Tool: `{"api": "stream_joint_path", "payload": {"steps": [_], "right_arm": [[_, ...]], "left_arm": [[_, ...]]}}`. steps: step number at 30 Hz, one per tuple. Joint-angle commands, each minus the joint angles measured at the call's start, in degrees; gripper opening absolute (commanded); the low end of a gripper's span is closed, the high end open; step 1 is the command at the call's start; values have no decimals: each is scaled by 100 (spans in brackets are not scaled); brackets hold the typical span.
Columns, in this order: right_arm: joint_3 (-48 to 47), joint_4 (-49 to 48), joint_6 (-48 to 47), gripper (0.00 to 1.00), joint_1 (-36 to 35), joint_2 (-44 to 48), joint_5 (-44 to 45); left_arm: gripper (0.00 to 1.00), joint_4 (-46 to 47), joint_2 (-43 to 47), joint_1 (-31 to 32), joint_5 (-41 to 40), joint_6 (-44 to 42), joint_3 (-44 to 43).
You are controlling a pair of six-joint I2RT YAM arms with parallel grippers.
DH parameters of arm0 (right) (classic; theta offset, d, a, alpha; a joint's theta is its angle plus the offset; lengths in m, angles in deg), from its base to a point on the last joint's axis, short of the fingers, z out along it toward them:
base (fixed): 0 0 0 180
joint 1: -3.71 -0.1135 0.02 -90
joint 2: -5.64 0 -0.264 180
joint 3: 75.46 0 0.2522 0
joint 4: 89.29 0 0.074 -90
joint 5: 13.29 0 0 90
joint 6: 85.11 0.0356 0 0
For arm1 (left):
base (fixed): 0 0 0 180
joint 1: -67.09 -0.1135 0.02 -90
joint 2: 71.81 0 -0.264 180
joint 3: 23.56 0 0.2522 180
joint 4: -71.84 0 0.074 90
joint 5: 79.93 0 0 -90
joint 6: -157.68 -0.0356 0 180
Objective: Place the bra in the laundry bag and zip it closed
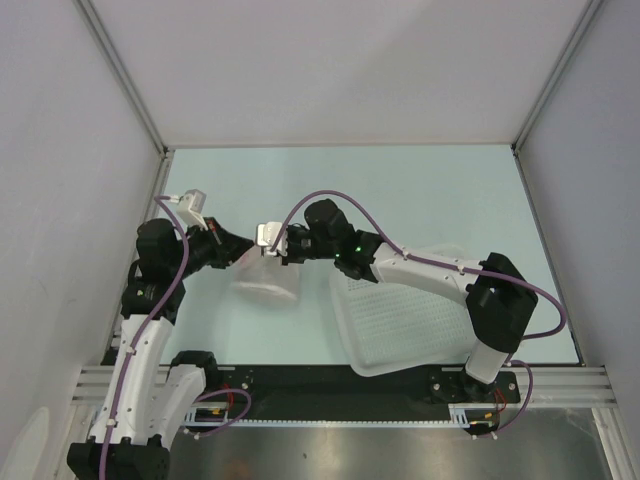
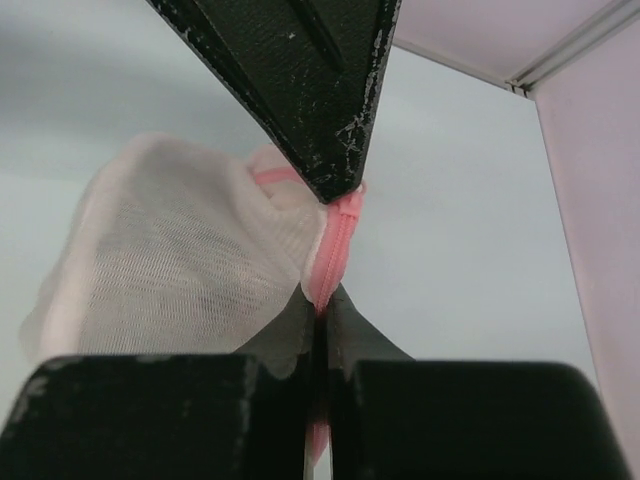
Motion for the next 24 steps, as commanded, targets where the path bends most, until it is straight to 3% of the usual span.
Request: {"api": "stream_joint_path", "payload": {"steps": [1,7,11,14,15,16,17,18,20,24], "right_arm": [[-39,-254,-43,0,117,133,14],[1015,-1133,-52,0,557,642,-302],[1455,-1511,-52,0,943,845,-346],[1517,-1407,-105,0,1067,819,-408],[1483,-1311,-114,11,1068,793,-338],[1343,-1066,-35,28,1068,784,-277],[1272,-950,9,53,1059,845,-337],[1228,-862,61,65,1033,906,-416],[1087,-573,80,80,971,1116,-610],[920,-527,36,86,655,1276,-531]], "left_arm": [[0,-92,-25,8,-588,-245,-49],[0,-655,-447,-421,-1338,-325,4],[0,-603,-518,-923,-839,-342,92],[0,-192,-466,-923,-173,-194,83],[0,-41,-404,-923,57,-132,101],[0,99,-386,-915,242,16,101],[0,284,-386,-906,514,87,83],[0,338,-386,-880,560,123,-4],[0,356,-377,-713,526,89,-118],[0,347,-439,-388,333,-8,-251]]}}
